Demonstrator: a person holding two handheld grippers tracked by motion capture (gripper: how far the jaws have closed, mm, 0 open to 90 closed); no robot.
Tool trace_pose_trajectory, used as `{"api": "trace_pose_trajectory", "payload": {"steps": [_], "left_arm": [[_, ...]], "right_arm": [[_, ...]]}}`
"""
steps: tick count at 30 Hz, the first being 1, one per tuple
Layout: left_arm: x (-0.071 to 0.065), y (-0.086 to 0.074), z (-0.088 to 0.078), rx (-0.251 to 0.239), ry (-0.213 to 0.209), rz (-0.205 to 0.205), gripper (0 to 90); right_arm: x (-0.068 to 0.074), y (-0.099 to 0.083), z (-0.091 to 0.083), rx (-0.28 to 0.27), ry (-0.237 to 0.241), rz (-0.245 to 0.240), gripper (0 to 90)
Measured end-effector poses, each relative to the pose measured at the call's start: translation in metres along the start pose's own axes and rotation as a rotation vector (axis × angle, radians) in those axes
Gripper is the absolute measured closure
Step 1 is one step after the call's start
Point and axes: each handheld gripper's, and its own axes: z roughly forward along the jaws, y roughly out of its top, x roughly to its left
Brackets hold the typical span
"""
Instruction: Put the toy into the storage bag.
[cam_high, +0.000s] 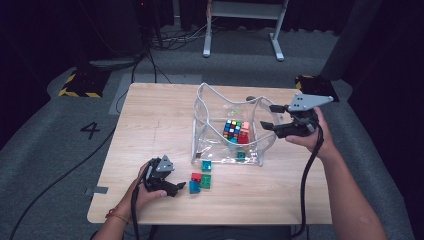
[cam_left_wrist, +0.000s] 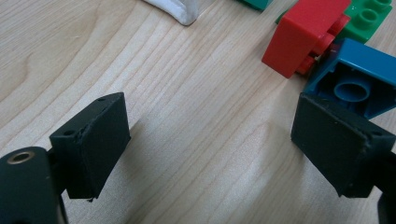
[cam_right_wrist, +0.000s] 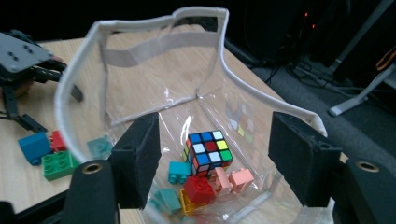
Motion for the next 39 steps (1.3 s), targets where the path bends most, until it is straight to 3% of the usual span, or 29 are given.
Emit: {"api": "trace_pose_trajectory", "payload": {"steps": [4,10,14,17,19,23,27,34,39], "left_arm": [[0.0,0.0,0.0,0.001,0.001,0.0,11.6],[0.0,0.0,0.0,0.001,0.001,0.0,11.6],[0.0,0.0,0.0,0.001,0.002,-0.001,11.6],[0.0,0.0,0.0,0.0,0.001,-0.003,11.6],[0.0,0.0,0.0,0.001,0.003,-0.002,11.6],[0.0,0.0,0.0,-0.001,0.001,-0.002,11.6],[0.0,0.0,0.0,-0.001,0.001,-0.003,11.6],[0.0,0.0,0.0,-0.001,0.001,-0.004,11.6],[0.0,0.0,0.0,-0.001,0.001,-0.004,11.6]], "right_arm": [[0.016,-0.006,-0.016,-0.059,0.02,-0.002,35.5],[0.037,-0.02,-0.025,-0.106,0.049,-0.009,35.7],[0.052,-0.032,-0.022,-0.123,0.073,0.016,36.9],[0.064,-0.039,-0.019,-0.132,0.077,-0.001,37.7],[0.072,-0.044,-0.015,-0.152,0.113,0.003,38.9],[0.087,-0.052,-0.008,-0.142,0.135,-0.036,40.0],[0.104,-0.06,0.006,-0.136,0.18,-0.027,41.3],[0.132,-0.081,0.052,-0.018,0.265,-0.059,41.9],[0.141,-0.09,0.079,0.039,0.308,-0.052,41.6]]}}
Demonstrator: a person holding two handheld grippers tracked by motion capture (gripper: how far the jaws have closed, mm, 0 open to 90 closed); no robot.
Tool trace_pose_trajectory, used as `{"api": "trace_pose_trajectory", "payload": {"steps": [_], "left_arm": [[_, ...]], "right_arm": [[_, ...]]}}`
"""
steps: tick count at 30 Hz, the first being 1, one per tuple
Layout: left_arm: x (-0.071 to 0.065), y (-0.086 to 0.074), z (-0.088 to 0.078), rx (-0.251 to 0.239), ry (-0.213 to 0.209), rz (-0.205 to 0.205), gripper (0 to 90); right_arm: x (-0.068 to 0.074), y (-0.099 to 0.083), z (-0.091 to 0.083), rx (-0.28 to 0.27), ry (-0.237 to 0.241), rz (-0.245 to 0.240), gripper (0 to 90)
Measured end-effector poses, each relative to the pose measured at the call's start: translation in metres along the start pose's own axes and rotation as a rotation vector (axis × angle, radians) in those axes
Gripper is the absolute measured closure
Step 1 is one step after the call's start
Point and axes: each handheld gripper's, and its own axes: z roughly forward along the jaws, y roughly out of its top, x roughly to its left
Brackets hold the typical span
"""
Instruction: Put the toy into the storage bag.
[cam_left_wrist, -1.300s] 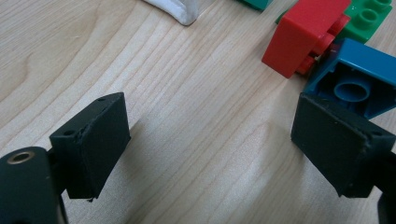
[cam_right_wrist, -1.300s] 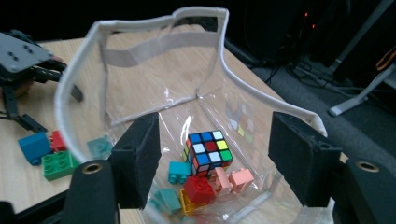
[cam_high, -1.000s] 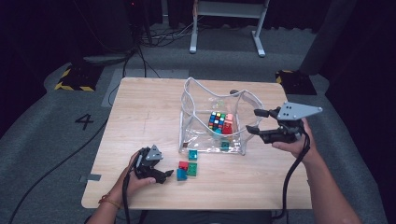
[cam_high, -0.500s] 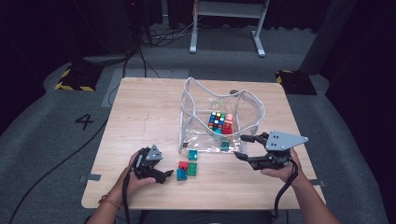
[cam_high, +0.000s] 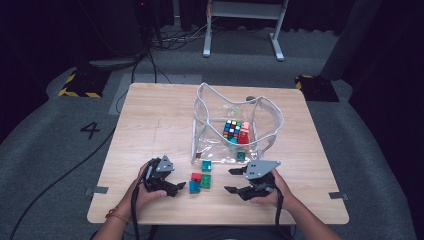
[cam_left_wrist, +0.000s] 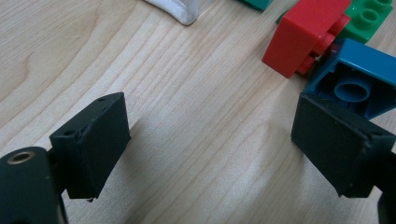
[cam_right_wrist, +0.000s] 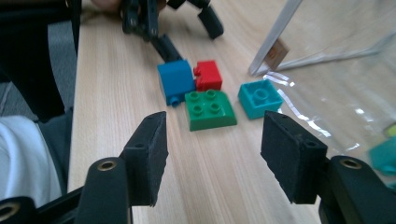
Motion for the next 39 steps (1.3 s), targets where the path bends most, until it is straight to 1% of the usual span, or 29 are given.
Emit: {"api": "trace_pose_trajectory", "payload": {"steps": [1,5,6,7,8,9,10,11,13,14,15,17,18,19,21,25,27,28,29,30,31,32,33,34,35,36,37,38,39], "left_arm": [[0.0,0.0,0.0,0.0,0.0,0.001,11.6],[0.0,0.0,0.0,0.0,0.0,0.001,11.6],[0.0,0.0,0.0,0.0,0.0,0.0,11.6],[0.0,0.0,0.0,0.0,0.0,0.0,11.6],[0.0,0.0,0.0,0.0,0.0,0.001,11.6],[0.0,0.0,0.0,0.0,0.0,0.001,11.6],[0.0,0.0,0.0,0.0,0.0,0.001,11.6],[0.0,0.0,0.0,0.001,0.0,0.001,11.6],[0.0,0.0,0.0,0.0,0.0,0.001,11.6],[0.0,0.0,0.0,0.0,0.0,0.001,11.6],[0.0,0.0,0.0,0.0,0.0,0.0,11.6],[0.0,0.0,0.0,0.0,0.0,0.0,11.6],[0.0,0.0,0.0,0.0,0.0,0.0,11.6],[0.0,0.0,0.0,0.0,0.0,0.0,11.6],[0.0,0.0,0.0,0.0,0.0,0.0,11.6],[0.0,0.0,0.0,0.0,0.0,0.0,11.6],[0.0,0.0,0.0,0.0,0.0,0.0,11.6],[0.0,0.0,0.0,0.0,0.0,0.0,11.6],[0.0,0.0,0.0,0.0,0.0,0.0,11.6],[0.0,0.0,0.0,0.0,0.0,0.0,11.7],[0.0,0.0,0.0,0.0,0.0,0.0,11.6],[0.0,0.0,0.0,0.0,0.0,0.0,11.6],[0.0,0.0,0.0,0.0,0.0,0.0,11.6],[0.0,0.0,0.0,0.0,0.0,0.0,11.6],[0.0,0.0,0.0,0.0,0.0,0.0,11.6],[0.0,0.0,0.0,0.0,0.0,0.0,11.6],[0.0,0.0,0.0,0.0,0.0,0.001,11.6],[0.0,0.0,0.0,0.0,0.0,0.0,11.6],[0.0,0.0,0.0,0.0,0.0,0.0,11.6]], "right_arm": [[0.0,-0.001,0.006,0.012,0.005,0.004,41.5],[0.001,-0.004,0.033,0.049,0.036,-0.017,40.6],[0.002,-0.005,0.038,0.067,0.04,-0.011,40.5],[0.002,-0.005,0.044,0.076,0.041,-0.016,39.9],[0.003,-0.004,0.049,0.082,0.048,0.009,39.1],[0.0,-0.004,0.055,0.058,0.057,-0.038,39.0],[-0.002,-0.005,0.058,0.068,0.059,-0.058,38.7],[-0.004,-0.005,0.064,0.075,0.059,-0.063,37.5],[-0.006,-0.006,0.072,0.081,0.072,-0.061,36.6],[-0.003,-0.006,0.073,0.1,0.066,-0.008,35.7],[-0.005,-0.007,0.077,0.11,0.074,-0.017,34.6],[-0.006,-0.007,0.081,0.117,0.071,-0.01,31.4],[-0.007,-0.006,0.085,0.108,0.068,-0.006,30.3],[-0.01,-0.007,0.088,0.092,0.071,-0.032,30.6],[-0.013,-0.008,0.094,0.093,0.079,-0.049,29.9],[-0.013,-0.005,0.098,0.1,0.093,-0.014,29.5],[-0.016,-0.004,0.101,0.094,0.103,-0.034,29.3],[-0.014,-0.003,0.1,0.115,0.104,0.001,29.4],[-0.013,-0.003,0.101,0.111,0.099,0.03,29.5],[-0.015,-0.002,0.102,0.107,0.11,0.005,29.5],[-0.015,-0.002,0.101,0.116,0.111,0.002,29.5],[-0.016,-0.002,0.102,0.112,0.115,-0.008,29.9],[-0.017,-0.002,0.102,0.112,0.112,-0.007,31.2],[-0.019,-0.003,0.104,0.078,0.116,-0.027,32.7],[-0.017,-0.003,0.104,0.074,0.103,-0.001,34.1],[-0.016,-0.003,0.103,0.09,0.099,0.026,36.2],[-0.016,-0.003,0.101,0.095,0.096,0.033,39.6],[-0.016,-0.004,0.1,0.098,0.089,0.053,41.5],[-0.016,-0.004,0.099,0.093,0.085,0.058,42.0]]}}
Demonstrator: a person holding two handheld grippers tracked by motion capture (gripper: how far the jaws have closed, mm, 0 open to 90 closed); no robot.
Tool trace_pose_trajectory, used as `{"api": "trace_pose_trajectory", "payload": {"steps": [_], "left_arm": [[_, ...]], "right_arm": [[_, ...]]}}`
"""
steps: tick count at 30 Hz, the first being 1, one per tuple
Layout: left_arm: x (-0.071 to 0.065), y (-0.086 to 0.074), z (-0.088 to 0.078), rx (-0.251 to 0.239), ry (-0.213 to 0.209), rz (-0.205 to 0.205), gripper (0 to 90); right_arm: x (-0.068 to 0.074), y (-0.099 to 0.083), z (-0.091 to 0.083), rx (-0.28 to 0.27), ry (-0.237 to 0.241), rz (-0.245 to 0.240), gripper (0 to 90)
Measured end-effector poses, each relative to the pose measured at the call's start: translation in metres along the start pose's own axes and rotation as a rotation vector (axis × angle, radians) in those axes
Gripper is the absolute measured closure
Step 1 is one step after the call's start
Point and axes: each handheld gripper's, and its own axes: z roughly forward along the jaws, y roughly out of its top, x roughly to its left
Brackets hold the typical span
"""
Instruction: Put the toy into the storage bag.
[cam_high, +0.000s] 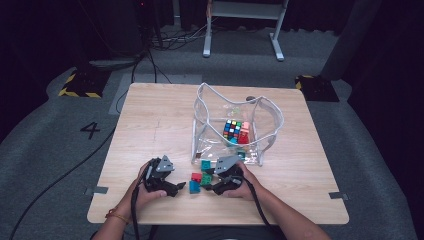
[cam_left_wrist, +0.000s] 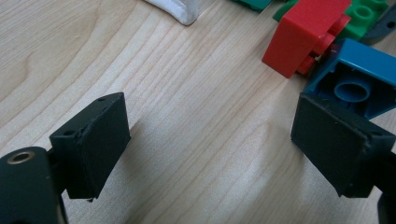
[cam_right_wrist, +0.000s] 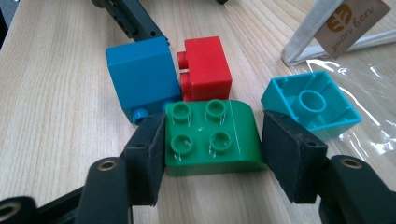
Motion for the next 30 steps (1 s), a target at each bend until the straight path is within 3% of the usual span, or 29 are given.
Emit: {"api": "trace_pose_trajectory", "payload": {"steps": [2,4,5,6,11,12,15,16,18,20,21,25,27,30], "left_arm": [[0.0,0.0,0.0,0.0,0.0,0.0,11.7],[0.0,0.0,0.0,0.0,0.0,0.0,11.6],[0.0,0.0,0.0,0.0,0.0,0.0,11.7],[0.0,0.0,0.0,0.0,0.0,0.0,11.6],[0.0,0.0,0.0,0.0,0.0,0.0,11.6],[0.0,0.0,0.0,0.0,0.0,0.0,11.6],[0.0,0.0,0.0,-0.001,0.004,0.003,11.6],[0.0,0.0,0.0,-0.001,0.004,0.005,11.7],[0.0,0.0,-0.001,0.003,0.005,0.007,11.7],[0.0,0.0,-0.001,0.004,0.004,0.008,11.7],[0.0,0.0,-0.001,0.003,0.004,0.007,11.7],[0.0,0.0,-0.001,0.004,0.004,0.008,11.7],[0.0,0.0,-0.001,0.004,0.005,0.008,11.7],[0.0,0.0,-0.001,0.003,0.005,0.007,11.7]], "right_arm": [[-0.004,-0.002,-0.001,-0.017,0.005,-0.062,43.0],[0.0,-0.002,-0.002,-0.014,-0.009,-0.023,43.3],[-0.001,-0.003,-0.003,-0.014,-0.008,-0.047,43.3],[0.002,-0.004,-0.005,-0.003,-0.013,-0.008,43.3],[0.002,-0.007,-0.01,0.002,-0.011,-0.049,43.5],[0.004,-0.009,-0.013,0.021,-0.005,-0.039,43.7],[0.003,-0.01,-0.018,-0.004,0.009,-0.036,43.7],[0.002,-0.012,-0.023,0.002,0.002,-0.056,43.7],[0.003,-0.013,-0.029,-0.003,-0.007,-0.042,43.7],[0.007,-0.014,-0.035,0.012,-0.024,0.013,43.7],[0.006,-0.015,-0.039,0.006,-0.034,-0.009,43.7],[0.004,-0.018,-0.053,-0.018,-0.06,0.012,43.7],[0.0,-0.021,-0.061,-0.045,-0.074,-0.019,43.7],[-0.002,-0.027,-0.073,-0.043,-0.101,-0.014,43.7]]}}
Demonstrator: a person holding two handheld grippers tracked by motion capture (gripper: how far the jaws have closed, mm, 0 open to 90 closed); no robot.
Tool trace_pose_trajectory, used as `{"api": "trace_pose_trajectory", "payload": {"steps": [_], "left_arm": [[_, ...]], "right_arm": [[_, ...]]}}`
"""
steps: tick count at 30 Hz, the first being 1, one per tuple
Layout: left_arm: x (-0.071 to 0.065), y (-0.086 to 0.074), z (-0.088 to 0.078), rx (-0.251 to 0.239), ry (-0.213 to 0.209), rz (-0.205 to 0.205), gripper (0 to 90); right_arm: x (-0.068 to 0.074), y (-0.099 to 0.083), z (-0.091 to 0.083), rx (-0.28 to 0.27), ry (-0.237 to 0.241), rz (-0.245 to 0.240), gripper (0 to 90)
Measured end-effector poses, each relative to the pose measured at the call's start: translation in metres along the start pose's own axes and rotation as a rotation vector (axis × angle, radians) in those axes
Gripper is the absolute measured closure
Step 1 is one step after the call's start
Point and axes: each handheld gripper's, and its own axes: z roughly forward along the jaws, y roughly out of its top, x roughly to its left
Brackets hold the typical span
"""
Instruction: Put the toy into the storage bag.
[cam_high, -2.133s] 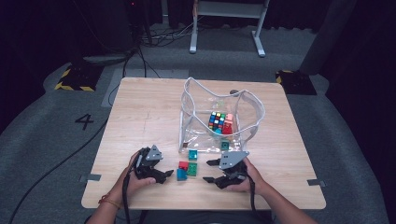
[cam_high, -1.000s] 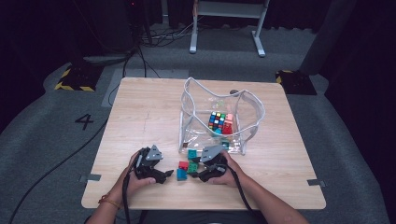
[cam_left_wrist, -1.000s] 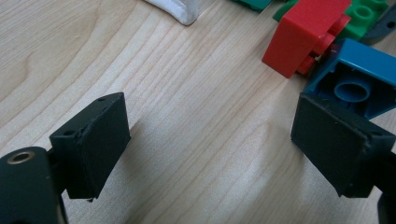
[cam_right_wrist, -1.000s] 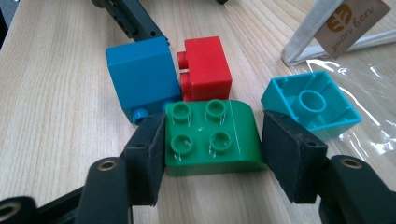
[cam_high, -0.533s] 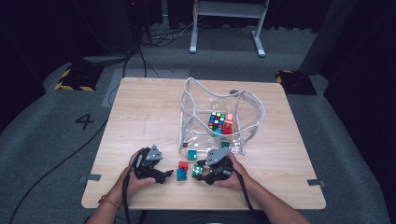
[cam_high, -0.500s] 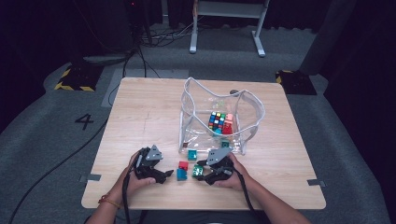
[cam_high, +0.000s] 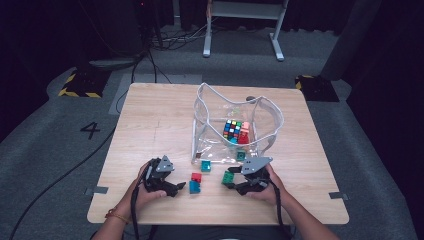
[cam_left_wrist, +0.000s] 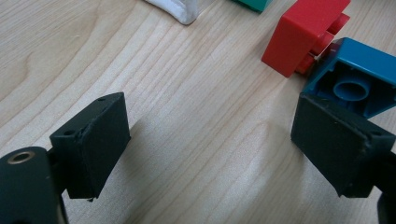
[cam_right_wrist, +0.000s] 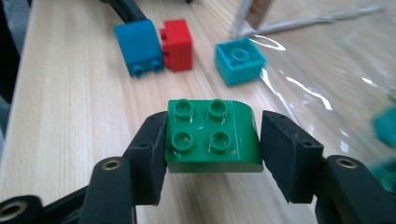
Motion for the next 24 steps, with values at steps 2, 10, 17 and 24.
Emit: {"api": "trace_pose_trajectory", "payload": {"steps": [2,10,17,24], "left_arm": [[0.0,0.0,0.0,0.002,0.0,0.002,11.7],[0.0,0.0,0.0,0.0,0.0,0.0,11.7],[0.0,0.0,0.0,0.0,0.0,0.0,11.7],[0.0,0.0,0.0,0.0,0.0,0.0,11.7]], "right_arm": [[-0.002,-0.005,-0.008,0.002,-0.014,0.002,43.7],[-0.013,-0.021,-0.039,-0.015,-0.075,0.047,43.7],[-0.023,-0.037,-0.066,-0.031,-0.125,0.088,43.8],[-0.034,-0.052,-0.096,-0.067,-0.213,0.145,43.7]]}}
